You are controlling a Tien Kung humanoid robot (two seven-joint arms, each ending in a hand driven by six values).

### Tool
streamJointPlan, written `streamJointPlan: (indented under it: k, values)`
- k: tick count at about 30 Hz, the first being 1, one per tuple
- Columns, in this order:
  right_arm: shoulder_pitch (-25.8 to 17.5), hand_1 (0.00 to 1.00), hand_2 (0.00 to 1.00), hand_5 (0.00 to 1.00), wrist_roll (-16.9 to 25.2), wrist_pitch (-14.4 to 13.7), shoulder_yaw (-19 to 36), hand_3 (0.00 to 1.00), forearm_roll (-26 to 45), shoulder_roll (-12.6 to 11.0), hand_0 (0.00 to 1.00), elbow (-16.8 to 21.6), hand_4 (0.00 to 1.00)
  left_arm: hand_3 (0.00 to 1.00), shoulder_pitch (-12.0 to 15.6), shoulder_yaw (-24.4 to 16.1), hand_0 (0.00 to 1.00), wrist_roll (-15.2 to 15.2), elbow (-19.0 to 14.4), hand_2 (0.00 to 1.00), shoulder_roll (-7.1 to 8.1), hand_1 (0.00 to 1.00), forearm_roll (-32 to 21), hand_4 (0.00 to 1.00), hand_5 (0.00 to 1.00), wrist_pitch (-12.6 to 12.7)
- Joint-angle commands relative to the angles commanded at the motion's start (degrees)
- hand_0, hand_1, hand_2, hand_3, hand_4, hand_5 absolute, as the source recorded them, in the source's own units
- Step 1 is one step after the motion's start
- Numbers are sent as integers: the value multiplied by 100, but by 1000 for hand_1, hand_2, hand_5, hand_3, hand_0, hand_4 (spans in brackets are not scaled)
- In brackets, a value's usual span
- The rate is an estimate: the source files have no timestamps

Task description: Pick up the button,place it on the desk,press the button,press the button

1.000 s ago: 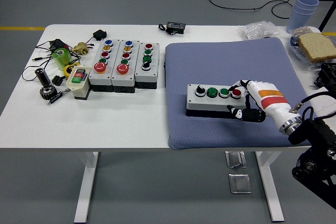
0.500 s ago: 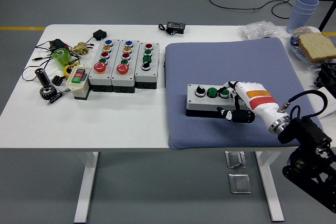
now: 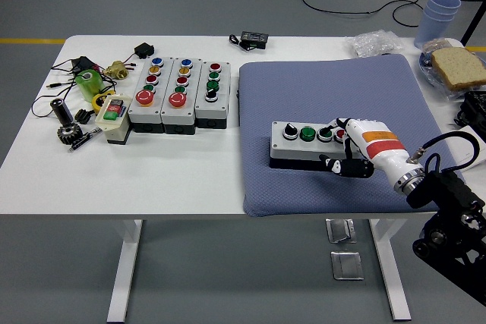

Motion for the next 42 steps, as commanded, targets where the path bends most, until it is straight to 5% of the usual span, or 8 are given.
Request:
streamJointPlan:
  k: [22, 23, 28, 29, 30, 34, 35, 42]
  values:
    - [-186, 2, 188, 344, -46, 393, 593, 644, 290, -6, 137, 149, 760, 565, -5, 35, 643, -2, 0, 612, 0, 624, -11, 309, 860, -8]
    - [-215, 108, 330, 348, -31, 405, 724, 705, 425, -13, 277, 192, 767, 564, -6, 39, 643, -4, 0, 611, 0, 624, -12, 310, 860, -9]
    - [-455, 108, 330, 348, -41, 1106, 1573, 705, 1553, -4, 277, 360, 767, 564, -2, 41, 643, -12, 0, 611, 0, 624, -16, 310, 860, -8]
    - [-543, 340, 502, 352, 29, 1221, 1783, 729, 1814, -6, 409, 373, 767, 564, -5, 52, 643, -15, 0, 611, 0, 624, -21, 311, 861, -8]
    - [-637, 340, 502, 352, 88, 1299, 1967, 729, 2074, -15, 409, 402, 767, 564, -5, 53, 643, -18, 0, 611, 0, 624, -30, 311, 861, -4]
    - [-814, 340, 502, 352, 205, 1367, 2364, 729, 3004, -12, 409, 440, 767, 564, -11, 64, 643, -22, 0, 611, 0, 624, -41, 311, 861, -4]
    - [-942, 563, 653, 353, 318, 1311, 2545, 732, 3262, 52, 574, 409, 771, 565, -18, 88, 643, -24, 0, 611, 0, 623, -47, 309, 859, -8]
    - [-1492, 668, 726, 366, 596, 1163, 3275, 721, 4938, 400, 704, 224, 774, 565, -29, 105, 643, -21, 0, 611, 0, 624, -30, 309, 859, -14]
